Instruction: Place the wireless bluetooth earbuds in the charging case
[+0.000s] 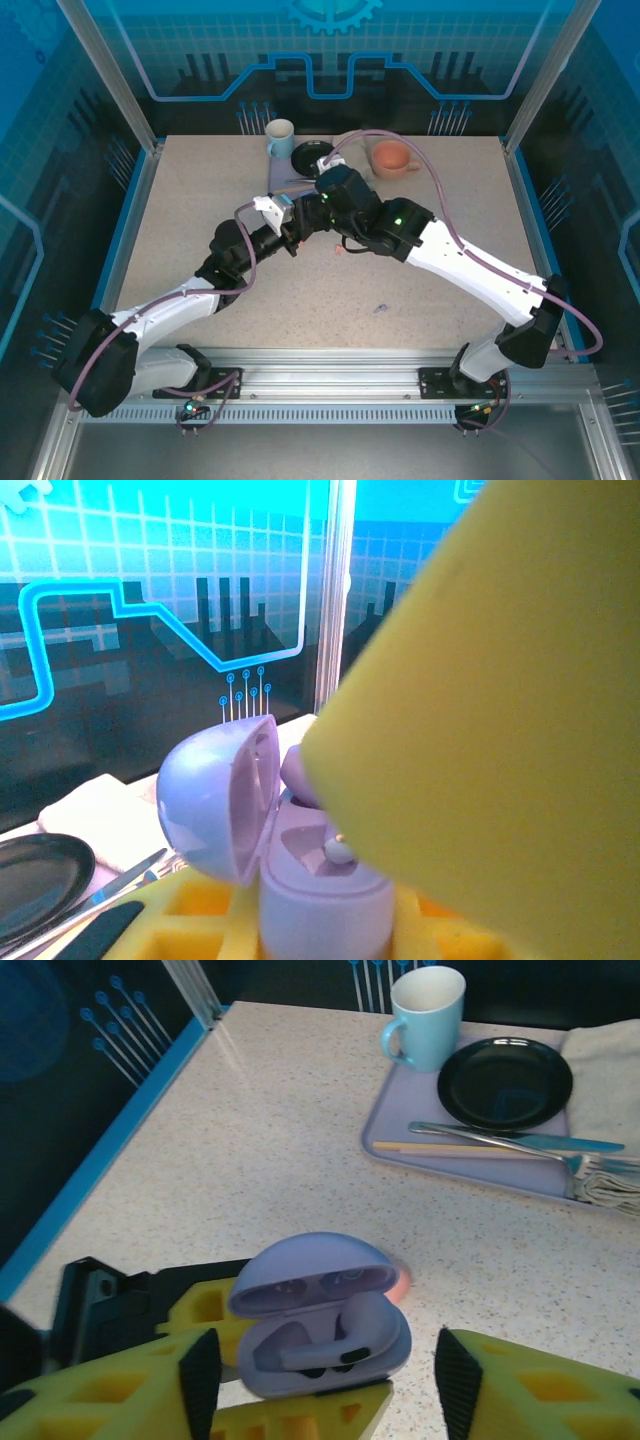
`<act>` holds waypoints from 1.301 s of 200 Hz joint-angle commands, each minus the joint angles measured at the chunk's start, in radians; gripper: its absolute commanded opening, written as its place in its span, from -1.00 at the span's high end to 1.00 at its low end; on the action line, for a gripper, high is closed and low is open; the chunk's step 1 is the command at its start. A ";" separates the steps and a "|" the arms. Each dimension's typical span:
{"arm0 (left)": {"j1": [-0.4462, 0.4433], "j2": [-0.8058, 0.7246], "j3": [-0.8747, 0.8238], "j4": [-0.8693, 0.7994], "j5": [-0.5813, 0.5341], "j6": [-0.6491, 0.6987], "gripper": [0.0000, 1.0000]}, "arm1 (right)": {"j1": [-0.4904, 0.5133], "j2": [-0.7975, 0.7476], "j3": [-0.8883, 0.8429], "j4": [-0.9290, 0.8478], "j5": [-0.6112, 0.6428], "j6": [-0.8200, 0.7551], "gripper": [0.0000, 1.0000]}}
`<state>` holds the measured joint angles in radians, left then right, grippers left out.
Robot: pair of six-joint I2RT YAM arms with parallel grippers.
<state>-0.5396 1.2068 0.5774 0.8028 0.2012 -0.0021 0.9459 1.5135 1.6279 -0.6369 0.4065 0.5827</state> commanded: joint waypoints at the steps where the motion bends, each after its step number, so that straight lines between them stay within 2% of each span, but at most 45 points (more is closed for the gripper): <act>1: 0.000 -0.018 0.021 0.052 -0.010 -0.009 1.00 | -0.027 -0.050 0.047 -0.010 -0.063 0.020 -0.31; 68: 0.000 -0.021 0.015 0.055 -0.004 -0.014 1.00 | -0.077 -0.090 0.054 -0.050 -0.091 0.048 -0.38; 115: -0.002 -0.025 0.012 0.045 0.003 -0.010 1.00 | -0.104 -0.072 0.021 -0.019 -0.212 0.086 -0.35; 141: -0.001 -0.031 0.016 0.036 0.009 -0.010 1.00 | -0.114 -0.045 0.026 -0.008 -0.265 0.101 -0.30; 195: -0.002 -0.042 0.012 0.012 0.028 -0.004 1.00 | -0.172 -0.025 0.002 -0.059 -0.283 0.191 0.02; 260: -0.001 -0.048 0.013 -0.017 0.056 0.013 1.00 | -0.185 0.000 -0.017 -0.032 -0.346 0.209 0.05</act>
<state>-0.5396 1.1828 0.5774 0.7872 0.2253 -0.0010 0.7696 1.4952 1.6173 -0.6727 0.0986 0.7753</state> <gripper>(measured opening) 0.230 0.474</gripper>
